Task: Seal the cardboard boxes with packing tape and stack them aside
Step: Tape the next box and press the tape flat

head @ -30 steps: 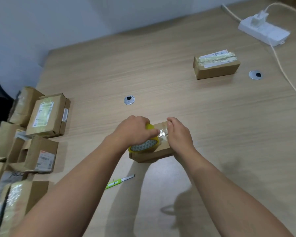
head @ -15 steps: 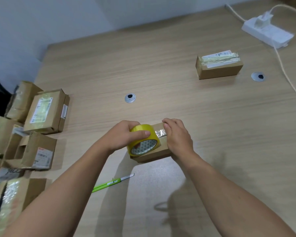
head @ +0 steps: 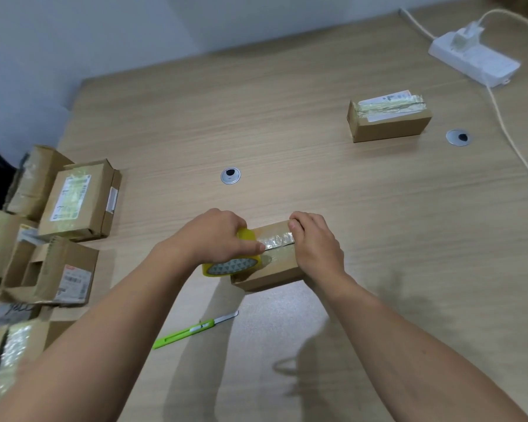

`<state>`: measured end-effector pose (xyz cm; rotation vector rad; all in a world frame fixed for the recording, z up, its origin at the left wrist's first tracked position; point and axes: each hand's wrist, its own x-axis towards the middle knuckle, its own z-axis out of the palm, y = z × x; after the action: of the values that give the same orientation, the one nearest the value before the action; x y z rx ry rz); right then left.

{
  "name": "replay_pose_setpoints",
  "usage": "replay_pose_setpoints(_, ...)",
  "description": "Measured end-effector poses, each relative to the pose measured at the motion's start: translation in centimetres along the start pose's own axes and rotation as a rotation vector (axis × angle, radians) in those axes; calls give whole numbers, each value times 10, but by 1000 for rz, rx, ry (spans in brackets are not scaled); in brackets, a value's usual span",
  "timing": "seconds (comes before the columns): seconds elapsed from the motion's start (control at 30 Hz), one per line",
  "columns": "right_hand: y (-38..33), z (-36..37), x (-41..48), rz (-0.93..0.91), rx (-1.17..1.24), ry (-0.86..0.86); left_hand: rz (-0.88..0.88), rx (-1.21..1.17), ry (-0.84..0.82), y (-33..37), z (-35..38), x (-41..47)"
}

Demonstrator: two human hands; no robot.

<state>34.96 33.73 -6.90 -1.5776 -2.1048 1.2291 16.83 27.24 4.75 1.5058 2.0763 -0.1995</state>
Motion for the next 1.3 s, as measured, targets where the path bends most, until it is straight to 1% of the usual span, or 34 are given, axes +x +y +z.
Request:
replay_pose_setpoints(0.07, 0, -1, 1, -16, 2, -16, 2, -9, 52, -2, 6, -2)
replay_pose_setpoints(0.1, 1, -1, 1, -15, 12, -17, 12, -59, 83, -5, 8, -4)
replay_pose_setpoints(0.2, -1, -1, 2, 3, 47, -5, 42, -325, 158, -18, 15, -16)
replay_pose_setpoints(0.3, -2, 0, 2, 1, 63, 5, 53, -610, 155, -36, 21, -25)
replay_pose_setpoints(0.37, -2, 0, 3, -6, 57, 7, 54, -683, 123, -44, 23, -28)
replay_pose_setpoints(0.43, -2, 0, 3, -7, 42, 8, 59, -642, 114, -43, 21, -27)
replay_pose_setpoints(0.6, -3, -1, 3, 1, 31, 26, 13, -438, 179, -45, 12, -20)
replay_pose_setpoints(0.73, -5, -1, 2, 0, 18, 32, -2, -308, 125, -51, 12, -18)
replay_pose_setpoints(0.9, -5, -1, 2, 2, 24, 36, -100, -71, 78, -68, 19, -16)
replay_pose_setpoints(1.07, -3, 1, 2, -24, 29, 42, -134, -27, 50, -73, 29, -9)
replay_pose_setpoints(1.3, 0, 1, 2, -27, 47, 42, -163, -63, -13, -79, 49, 0)
